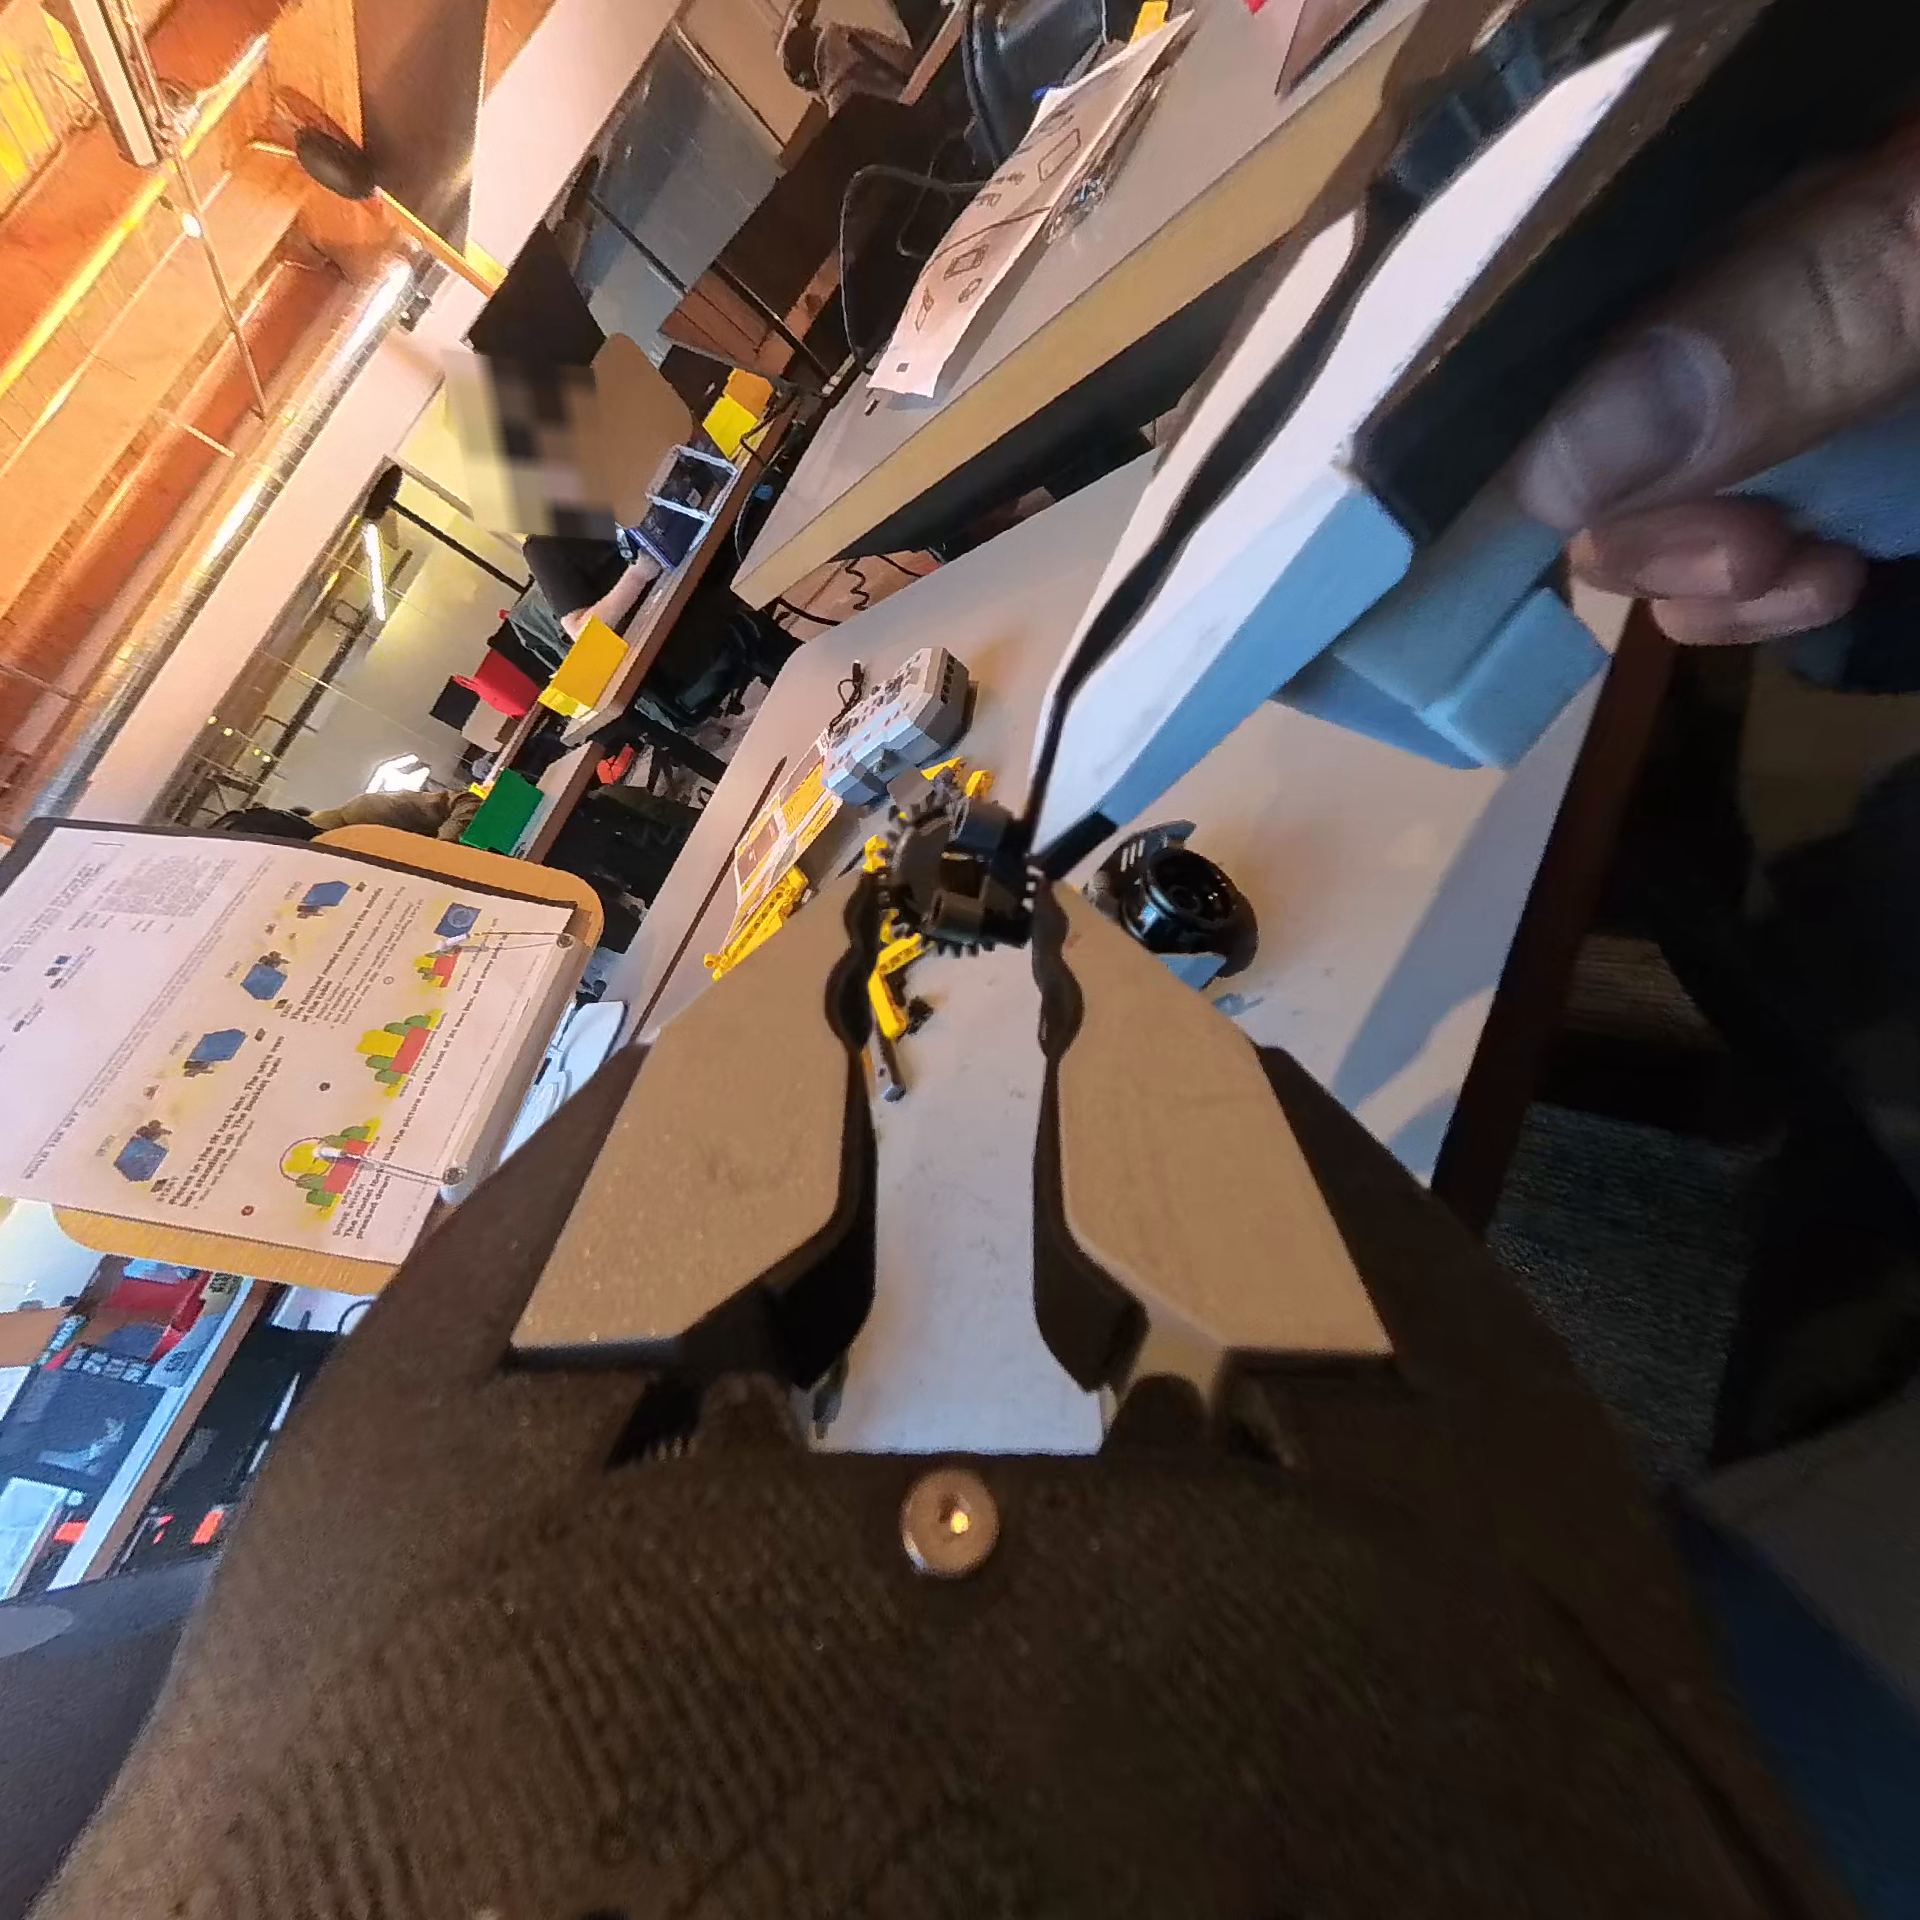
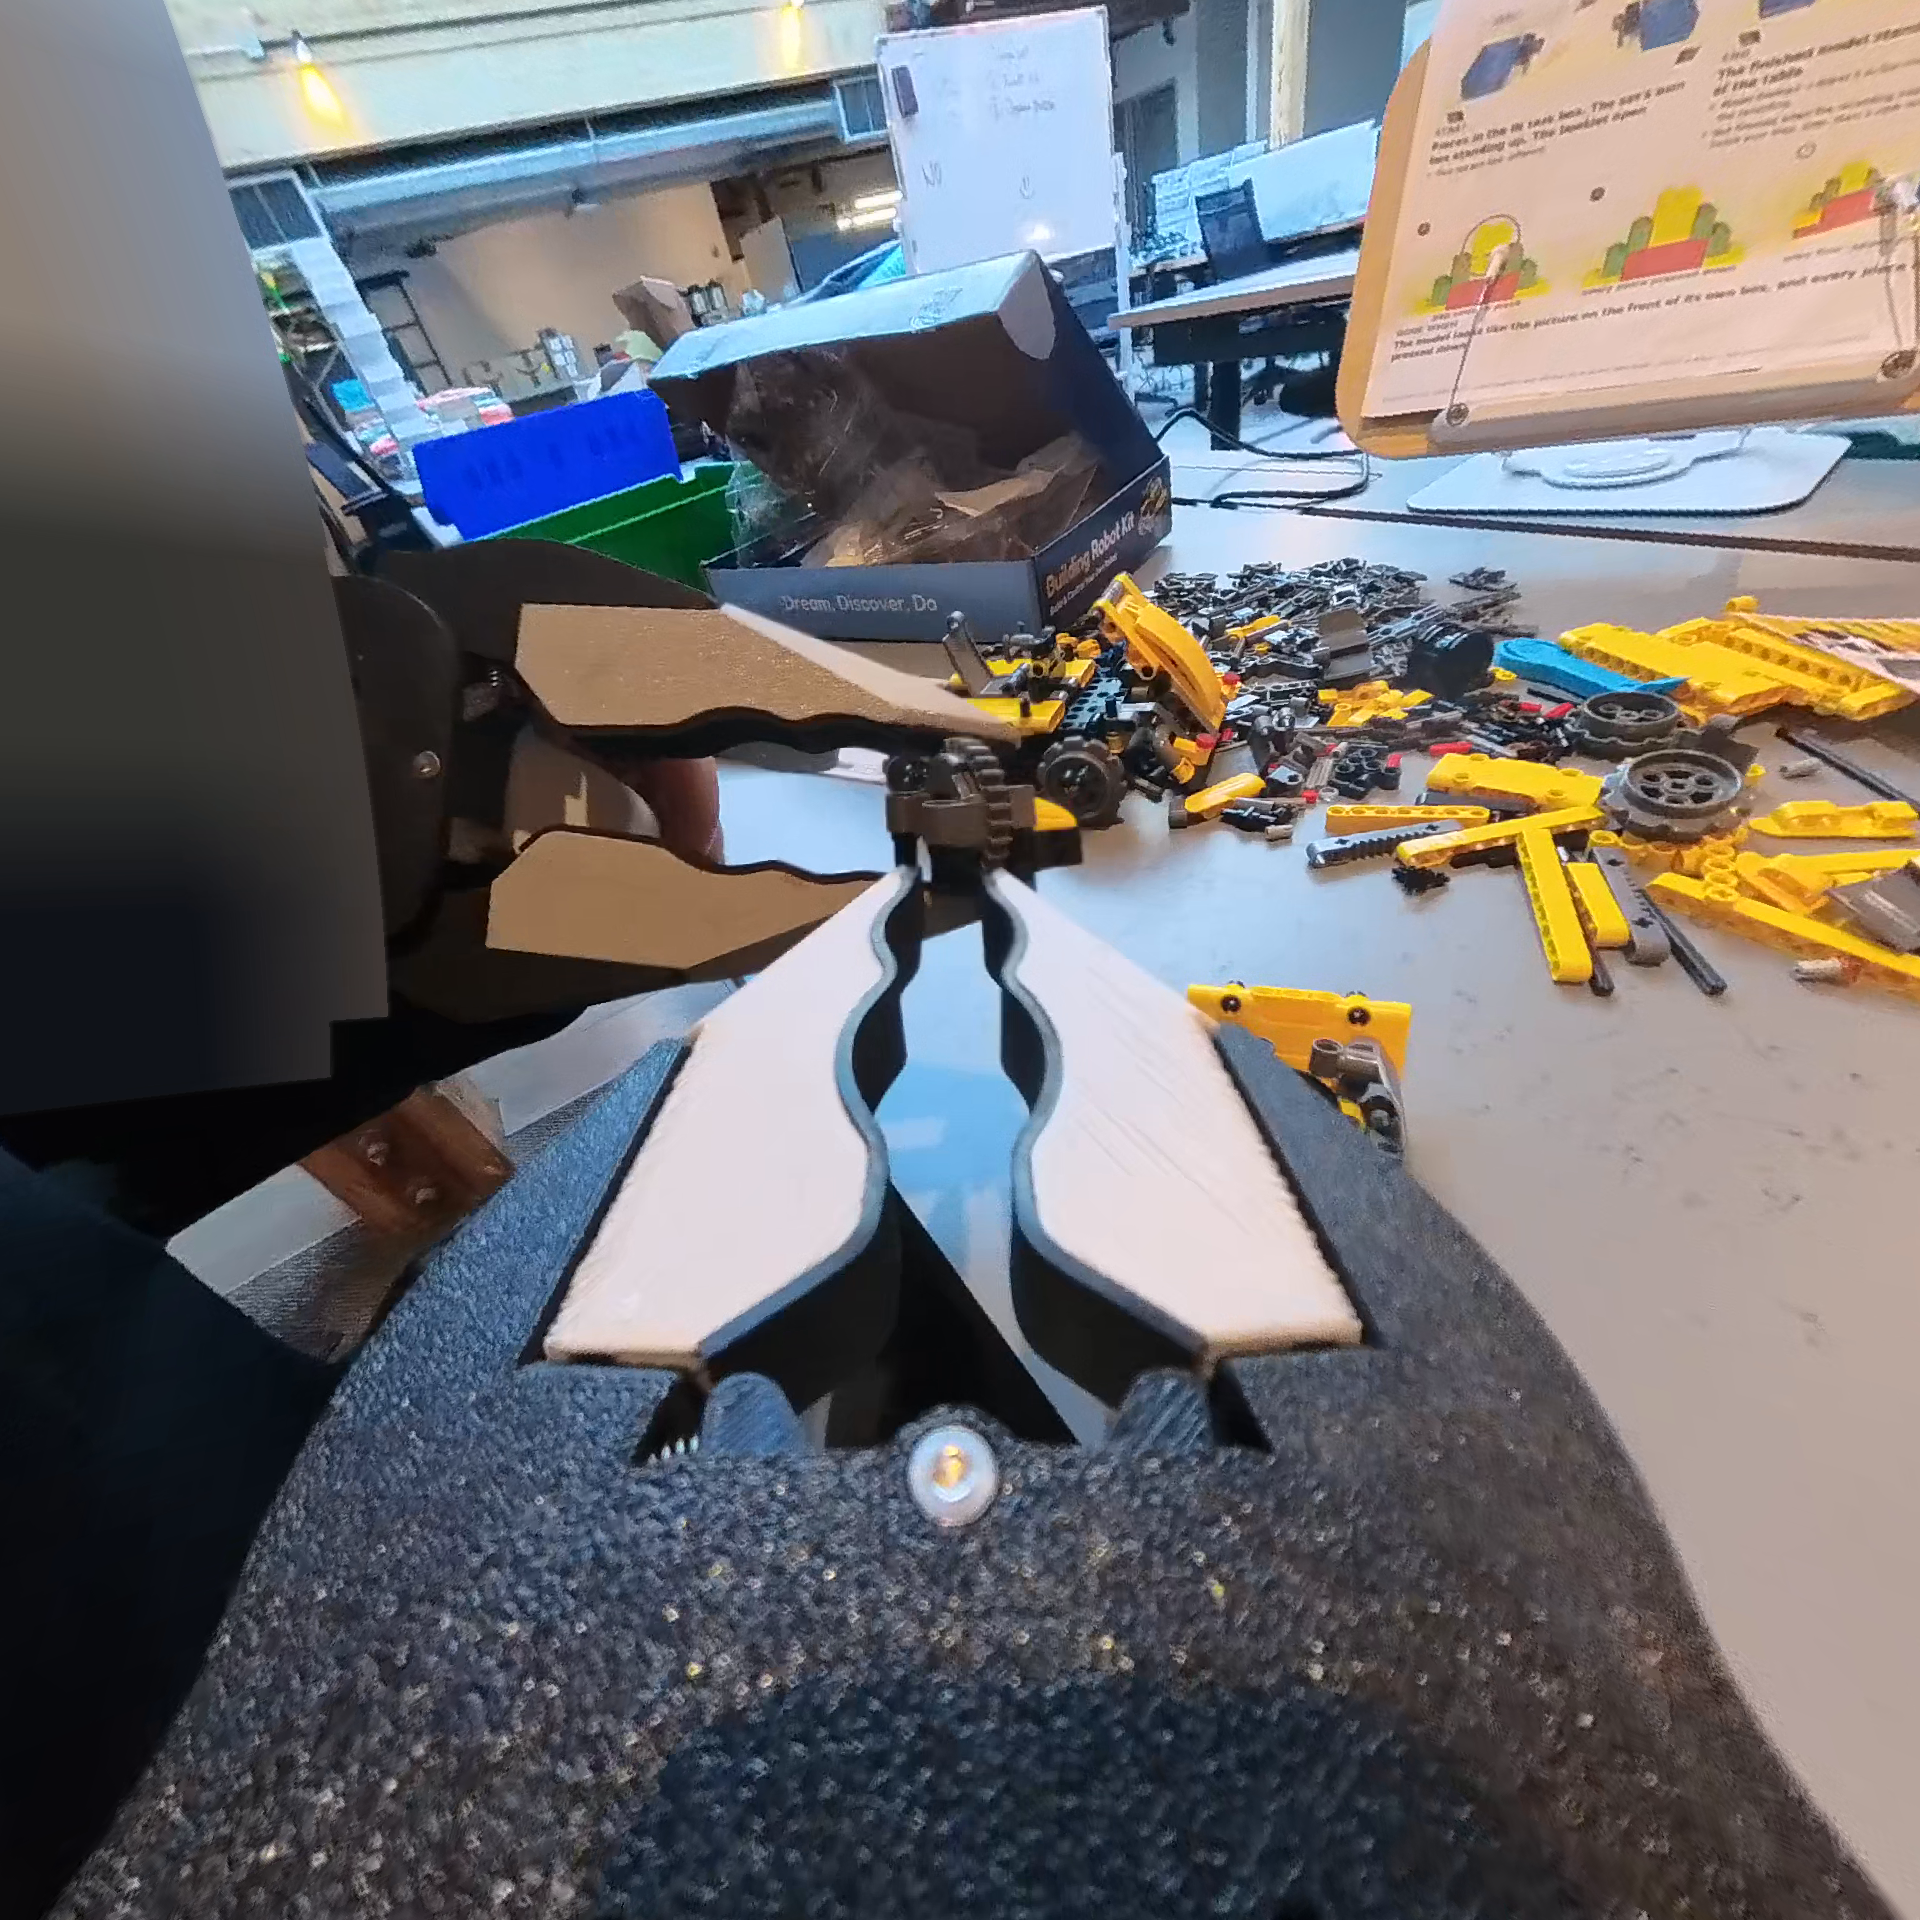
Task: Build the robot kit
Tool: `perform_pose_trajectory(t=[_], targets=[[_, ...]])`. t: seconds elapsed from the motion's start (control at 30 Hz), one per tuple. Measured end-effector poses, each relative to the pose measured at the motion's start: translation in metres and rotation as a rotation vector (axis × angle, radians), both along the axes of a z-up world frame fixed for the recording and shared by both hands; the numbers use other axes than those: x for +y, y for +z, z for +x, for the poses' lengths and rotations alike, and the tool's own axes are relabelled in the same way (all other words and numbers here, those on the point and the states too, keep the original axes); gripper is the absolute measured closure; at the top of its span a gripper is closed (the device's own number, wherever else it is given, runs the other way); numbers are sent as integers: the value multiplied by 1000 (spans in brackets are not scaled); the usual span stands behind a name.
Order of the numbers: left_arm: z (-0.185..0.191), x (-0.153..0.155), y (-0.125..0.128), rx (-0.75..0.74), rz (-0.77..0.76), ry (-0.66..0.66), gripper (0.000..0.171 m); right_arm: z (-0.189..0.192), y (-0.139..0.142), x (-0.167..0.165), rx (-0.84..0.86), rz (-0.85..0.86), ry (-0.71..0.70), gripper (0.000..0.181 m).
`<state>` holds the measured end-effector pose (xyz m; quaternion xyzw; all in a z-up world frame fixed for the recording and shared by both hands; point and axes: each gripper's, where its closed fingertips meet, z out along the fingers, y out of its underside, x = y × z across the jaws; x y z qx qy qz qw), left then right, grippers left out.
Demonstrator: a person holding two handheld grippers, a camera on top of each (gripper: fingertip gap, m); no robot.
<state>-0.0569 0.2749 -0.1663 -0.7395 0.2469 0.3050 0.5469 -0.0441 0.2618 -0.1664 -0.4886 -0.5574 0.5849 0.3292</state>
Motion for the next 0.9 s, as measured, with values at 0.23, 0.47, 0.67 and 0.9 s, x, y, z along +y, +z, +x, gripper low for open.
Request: perform_pose_trajectory(t=[0.23,0.47,0.67,0.9], targets=[[1,-1,-6,-30,-15,10,145,0,-5,-3,10,15,-5,177],[2,-1,-10,-49,-23,11,145,1,-9,-3,1,10,12,178],[2,0,-10,-55,-22,13,145,2,-11,-1,-5,43,15,180],[-3,3,-25,-110,-94,15,144,-4,-22,2,-70,-159,72,177]])
